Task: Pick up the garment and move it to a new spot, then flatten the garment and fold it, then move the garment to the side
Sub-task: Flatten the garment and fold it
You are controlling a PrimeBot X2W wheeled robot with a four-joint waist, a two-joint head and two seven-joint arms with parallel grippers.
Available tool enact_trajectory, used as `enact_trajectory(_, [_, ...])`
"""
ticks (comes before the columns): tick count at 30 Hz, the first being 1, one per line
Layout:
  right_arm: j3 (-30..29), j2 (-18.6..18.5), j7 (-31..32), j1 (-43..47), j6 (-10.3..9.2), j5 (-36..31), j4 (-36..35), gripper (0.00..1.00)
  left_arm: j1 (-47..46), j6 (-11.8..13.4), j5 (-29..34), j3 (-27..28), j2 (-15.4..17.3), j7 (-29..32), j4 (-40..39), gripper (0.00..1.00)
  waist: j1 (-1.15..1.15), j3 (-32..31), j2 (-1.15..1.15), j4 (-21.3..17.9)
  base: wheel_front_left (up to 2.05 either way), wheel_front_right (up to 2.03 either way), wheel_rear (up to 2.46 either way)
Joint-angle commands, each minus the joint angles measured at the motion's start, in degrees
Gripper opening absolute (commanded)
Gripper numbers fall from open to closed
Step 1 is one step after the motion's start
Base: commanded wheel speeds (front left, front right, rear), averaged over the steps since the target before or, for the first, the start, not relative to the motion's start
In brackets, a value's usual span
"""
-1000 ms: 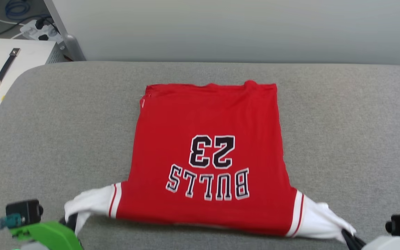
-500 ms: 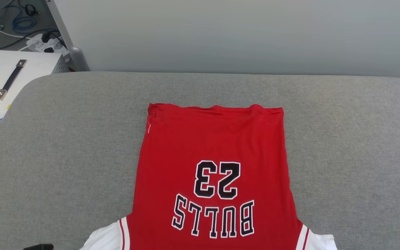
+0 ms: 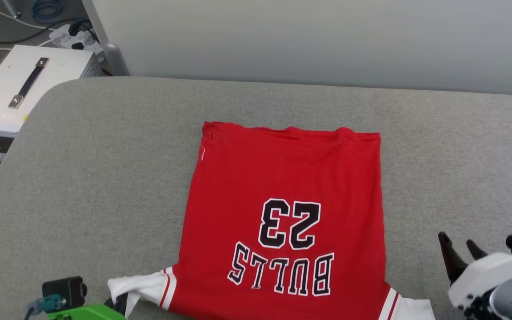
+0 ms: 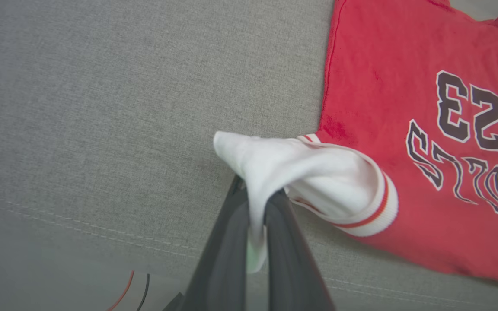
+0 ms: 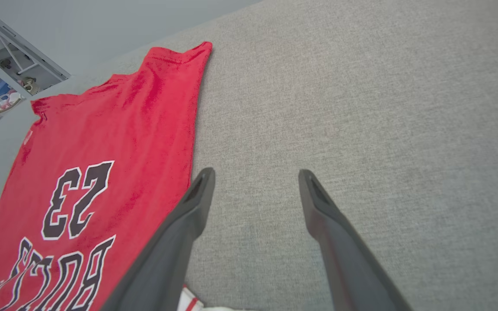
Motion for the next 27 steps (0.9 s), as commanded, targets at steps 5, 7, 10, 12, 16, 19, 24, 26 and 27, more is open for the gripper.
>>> enact_trajectory(5, [-1.7,-0.2,1.5,-12.2,-0.04,-3.5,5.2,1.00,-5.4,-0.1,2.6,-0.3,-1.4,-1.3,-0.8,0.00,0.00,4.7,0.00,3.8,0.00,0.00,0.00])
enact_trajectory(7, [-2.4,-0.7,3.4,-16.5,-0.04,-4.2,8.0,1.00,-7.0,-0.5,3.3,-0.9,-2.0,-1.5,-1.1,0.00,0.00,5.8,0.00,4.9,0.00,0.00,0.00])
enact_trajectory(10, [-3.4,-2.1,7.7,-22.1,-0.04,-4.5,12.0,1.00,-9.5,-1.2,4.2,-1.9,-3.1,-1.6,-1.5,0.00,0.00,7.4,0.00,6.8,0.00,0.00,0.00])
enact_trajectory(12, [-3.9,-3.5,11.4,-25.7,-0.04,-4.5,14.7,1.00,-11.1,-1.7,4.6,-2.4,-3.9,-1.6,-1.5,0.00,0.00,8.6,0.00,8.0,0.00,0.00,0.00])
enact_trajectory(16, [-4.9,-6.4,19.7,-32.6,-0.04,-5.1,19.9,1.00,-14.2,-3.0,5.4,-3.6,-5.4,-1.7,-0.8,0.00,0.00,10.8,0.00,10.3,0.00,0.00,0.00])
enact_trajectory(19, [-5.4,-7.8,25.9,-37.8,-0.04,-6.8,23.2,1.00,-16.2,-4.1,5.9,-4.4,-6.3,-1.9,-0.4,0.00,0.00,12.4,0.00,11.7,0.00,0.00,0.00])
enact_trajectory(24, [-5.2,-8.7,32.2,-45.1,-0.04,-10.6,26.8,1.00,-18.8,-5.9,6.3,-5.3,-7.7,-2.5,0.5,0.00,0.00,15.1,0.00,13.4,0.00,0.00,0.00])
enact_trajectory(26, [-4.8,-8.4,33.4,-47.7,-0.04,-12.1,28.0,1.00,-19.5,-6.6,6.3,-5.4,-8.2,-3.0,0.9,0.00,0.00,16.4,0.00,13.7,0.00,0.00,0.00])
enact_trajectory(27, [-4.6,-8.3,33.8,-49.0,-0.04,-12.9,28.6,1.00,-19.9,-7.0,6.3,-5.4,-8.4,-3.3,1.2,0.00,0.00,17.0,0.00,13.9,0.00,0.00,0.00])
